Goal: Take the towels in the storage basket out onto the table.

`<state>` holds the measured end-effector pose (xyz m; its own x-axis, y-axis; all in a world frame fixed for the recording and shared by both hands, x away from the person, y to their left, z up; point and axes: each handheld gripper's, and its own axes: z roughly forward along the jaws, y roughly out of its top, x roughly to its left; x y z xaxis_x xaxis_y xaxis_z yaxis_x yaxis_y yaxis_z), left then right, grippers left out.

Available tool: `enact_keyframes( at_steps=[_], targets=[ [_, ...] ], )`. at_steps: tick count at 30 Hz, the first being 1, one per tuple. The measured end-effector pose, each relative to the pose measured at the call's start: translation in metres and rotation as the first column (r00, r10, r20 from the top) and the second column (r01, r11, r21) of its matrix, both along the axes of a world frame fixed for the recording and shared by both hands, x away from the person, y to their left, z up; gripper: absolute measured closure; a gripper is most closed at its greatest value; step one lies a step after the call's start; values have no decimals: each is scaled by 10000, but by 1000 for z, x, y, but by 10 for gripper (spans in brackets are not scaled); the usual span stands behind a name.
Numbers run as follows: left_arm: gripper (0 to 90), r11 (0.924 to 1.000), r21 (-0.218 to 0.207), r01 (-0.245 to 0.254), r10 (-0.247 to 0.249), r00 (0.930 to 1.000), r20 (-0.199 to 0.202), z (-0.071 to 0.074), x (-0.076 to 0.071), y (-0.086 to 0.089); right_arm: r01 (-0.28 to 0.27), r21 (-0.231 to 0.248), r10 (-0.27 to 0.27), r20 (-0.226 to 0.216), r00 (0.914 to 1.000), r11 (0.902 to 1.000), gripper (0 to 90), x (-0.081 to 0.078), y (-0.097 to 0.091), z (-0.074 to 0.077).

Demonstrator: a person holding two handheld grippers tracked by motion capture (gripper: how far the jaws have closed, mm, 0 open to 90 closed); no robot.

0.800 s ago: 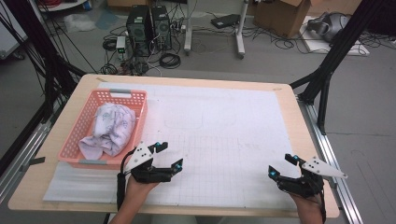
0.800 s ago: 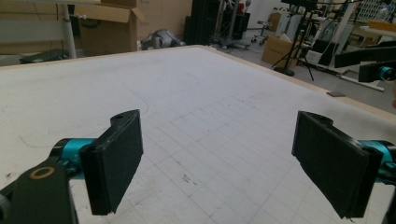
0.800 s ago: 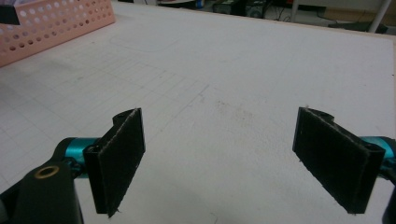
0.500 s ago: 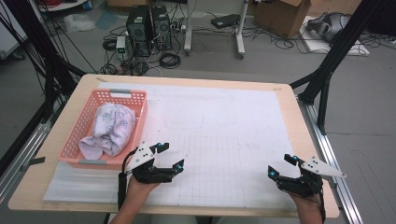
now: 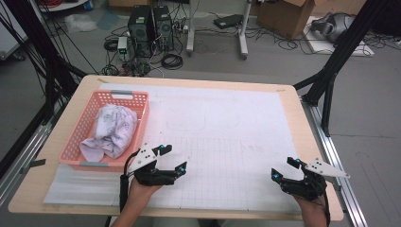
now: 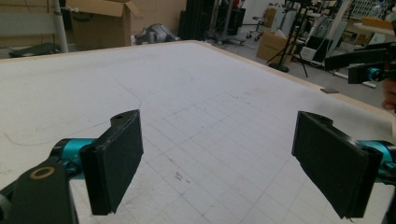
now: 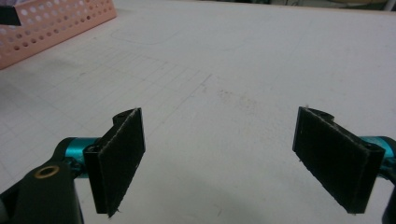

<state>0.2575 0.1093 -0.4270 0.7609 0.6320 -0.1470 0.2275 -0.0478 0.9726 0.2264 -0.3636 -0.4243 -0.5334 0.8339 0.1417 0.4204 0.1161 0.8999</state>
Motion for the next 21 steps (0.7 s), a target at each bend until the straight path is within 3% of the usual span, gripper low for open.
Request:
enact_keyframes(
  at_steps=[3,7,14,21],
  targets=[
    [168,10000,-59,41,-41,10000,57,3,-2,-1,-1,-132,1,-30,10000,9999,159,-2,2,2],
    [169,9998,-165,104,-101,9998,159,12,-4,1,31,-410,-15,381,9993,9992,159,-4,4,5],
    [169,9997,-196,115,-105,9989,468,33,-5,7,45,-371,-30,413,9991,9993,159,-4,4,6],
    [169,9999,-114,12,-4,9974,720,58,4,20,55,-342,-37,547,9985,9994,159,-4,2,8]
  ],
)
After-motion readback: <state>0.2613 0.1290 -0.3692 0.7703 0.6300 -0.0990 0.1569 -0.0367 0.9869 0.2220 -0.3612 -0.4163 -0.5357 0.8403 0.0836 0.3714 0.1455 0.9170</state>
